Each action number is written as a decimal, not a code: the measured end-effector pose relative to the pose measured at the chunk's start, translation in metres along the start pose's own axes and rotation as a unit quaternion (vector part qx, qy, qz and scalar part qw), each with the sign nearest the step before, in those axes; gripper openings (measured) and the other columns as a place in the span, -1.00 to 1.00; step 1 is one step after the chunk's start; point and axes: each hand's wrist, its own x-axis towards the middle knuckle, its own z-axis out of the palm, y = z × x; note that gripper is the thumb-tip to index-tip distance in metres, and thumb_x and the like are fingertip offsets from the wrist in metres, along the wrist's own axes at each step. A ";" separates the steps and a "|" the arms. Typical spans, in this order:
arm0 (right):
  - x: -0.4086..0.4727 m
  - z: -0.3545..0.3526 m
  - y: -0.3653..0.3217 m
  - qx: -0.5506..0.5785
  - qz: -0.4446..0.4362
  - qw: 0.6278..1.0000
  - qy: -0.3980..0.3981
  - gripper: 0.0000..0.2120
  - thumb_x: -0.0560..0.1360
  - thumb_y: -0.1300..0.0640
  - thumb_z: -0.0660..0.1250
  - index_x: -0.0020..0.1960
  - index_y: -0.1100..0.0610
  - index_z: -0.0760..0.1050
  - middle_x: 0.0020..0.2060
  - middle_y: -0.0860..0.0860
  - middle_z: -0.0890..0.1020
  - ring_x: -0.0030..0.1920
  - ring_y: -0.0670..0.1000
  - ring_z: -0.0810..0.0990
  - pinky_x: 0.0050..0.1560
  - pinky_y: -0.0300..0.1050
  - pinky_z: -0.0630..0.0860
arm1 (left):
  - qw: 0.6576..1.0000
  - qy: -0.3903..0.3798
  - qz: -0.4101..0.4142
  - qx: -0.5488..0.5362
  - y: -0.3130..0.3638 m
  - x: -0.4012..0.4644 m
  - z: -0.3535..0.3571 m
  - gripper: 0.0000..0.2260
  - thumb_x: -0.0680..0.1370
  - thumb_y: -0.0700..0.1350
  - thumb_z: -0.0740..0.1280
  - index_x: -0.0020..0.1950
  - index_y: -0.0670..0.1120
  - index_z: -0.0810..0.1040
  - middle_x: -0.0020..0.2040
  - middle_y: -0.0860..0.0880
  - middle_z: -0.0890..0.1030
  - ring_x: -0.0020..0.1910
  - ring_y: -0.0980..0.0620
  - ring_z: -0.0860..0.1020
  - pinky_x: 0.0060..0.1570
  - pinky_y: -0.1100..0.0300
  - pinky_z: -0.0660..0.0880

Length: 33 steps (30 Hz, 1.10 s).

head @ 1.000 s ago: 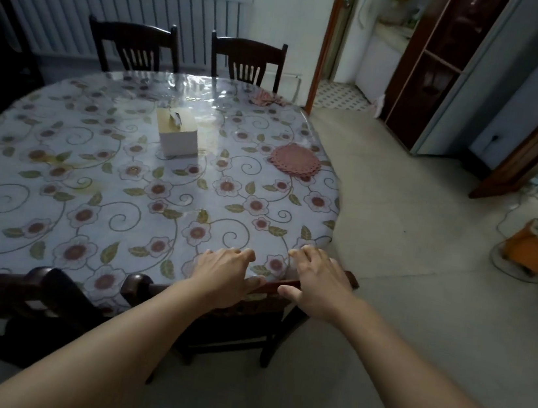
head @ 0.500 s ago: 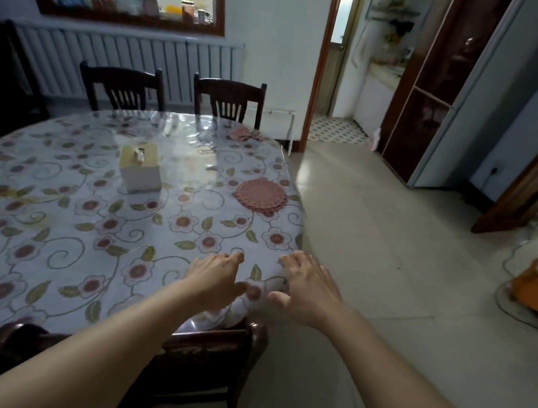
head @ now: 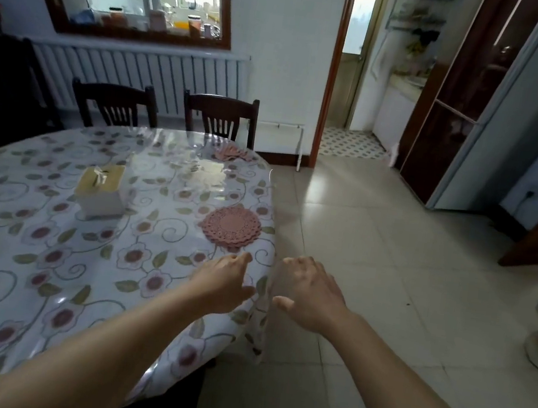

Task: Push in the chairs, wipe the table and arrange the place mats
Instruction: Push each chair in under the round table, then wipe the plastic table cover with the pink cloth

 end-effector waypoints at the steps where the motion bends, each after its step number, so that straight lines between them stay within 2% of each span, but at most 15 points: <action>1: 0.015 -0.005 0.008 -0.006 -0.005 1.000 0.005 -0.30 0.46 -0.12 0.33 0.46 0.06 0.12 0.42 0.09 0.24 0.40 0.12 0.22 0.37 0.04 0.22 | 1.000 0.006 0.004 -0.002 0.001 0.018 0.000 -0.49 0.52 0.10 0.27 0.40 -0.03 0.22 0.35 -0.10 0.42 0.28 -0.10 0.42 0.16 0.00 0.39; 4: 0.064 -0.018 0.029 -0.015 -0.018 1.000 0.013 -0.37 0.44 -0.09 0.34 0.41 0.05 0.19 0.34 0.07 0.32 0.33 0.11 0.29 0.29 0.01 0.27 | 1.000 0.026 -0.002 -0.012 0.003 0.078 -0.004 -0.49 0.50 0.11 0.29 0.37 -0.02 0.22 0.31 -0.10 0.45 0.24 -0.11 0.45 0.14 -0.01 0.41; 9: 0.140 -0.036 0.055 -0.042 -0.037 0.998 0.006 -0.37 0.44 -0.06 0.37 0.40 0.06 0.19 0.33 0.08 0.33 0.31 0.12 0.32 0.26 0.01 0.30 | 0.998 0.030 -0.037 -0.035 -0.001 0.162 -0.017 -0.48 0.49 0.13 0.29 0.37 0.00 0.23 0.29 -0.08 0.47 0.22 -0.09 0.47 0.15 -0.03 0.43; 15: 0.238 -0.051 0.082 -0.031 -0.079 0.996 -0.019 -0.32 0.46 -0.06 0.34 0.46 0.06 0.11 0.40 0.07 0.26 0.36 0.11 0.26 0.32 0.00 0.25 | 0.995 0.030 -0.074 -0.059 -0.015 0.246 -0.045 -0.52 0.50 0.07 0.30 0.37 0.00 0.26 0.33 -0.06 0.45 0.25 -0.06 0.45 0.15 0.05 0.40; 17: 0.275 -0.053 0.091 -0.029 -0.101 0.994 -0.025 -0.33 0.46 -0.06 0.34 0.46 0.07 0.12 0.40 0.08 0.27 0.36 0.12 0.27 0.32 -0.01 0.25 | 0.994 0.031 -0.090 -0.053 -0.020 0.274 -0.051 -0.49 0.52 0.06 0.27 0.41 -0.02 0.21 0.36 -0.09 0.42 0.28 -0.08 0.43 0.17 0.03 0.41; 20: 0.335 -0.054 0.108 -0.019 -0.147 0.988 -0.030 -0.37 0.44 -0.04 0.35 0.42 0.06 0.18 0.36 0.09 0.32 0.33 0.13 0.32 0.29 -0.01 0.30 | 0.991 0.025 -0.126 -0.039 -0.027 0.319 -0.058 -0.44 0.53 0.09 0.27 0.45 -0.03 0.16 0.40 -0.11 0.39 0.33 -0.11 0.39 0.27 -0.01 0.38; 28: 0.495 -0.058 0.155 -0.030 -0.255 0.963 -0.078 -0.33 0.45 -0.06 0.32 0.46 0.02 0.12 0.39 0.05 0.28 0.31 0.10 0.34 0.22 -0.03 0.36 | 0.963 0.033 -0.260 -0.067 -0.033 0.423 -0.061 -0.43 0.52 0.13 0.26 0.45 -0.03 0.15 0.33 -0.10 0.45 0.26 -0.11 0.43 0.19 0.00 0.38; 33: 0.573 -0.042 0.141 -0.041 -0.299 0.944 -0.131 -0.40 0.48 -0.04 0.30 0.43 0.05 0.17 0.36 0.06 0.28 0.36 0.14 0.30 0.31 0.04 0.33 | 0.937 0.039 -0.332 -0.100 -0.058 0.452 -0.059 -0.41 0.52 0.11 0.27 0.46 -0.02 0.15 0.40 -0.07 0.38 0.31 -0.08 0.40 0.24 0.03 0.37</action>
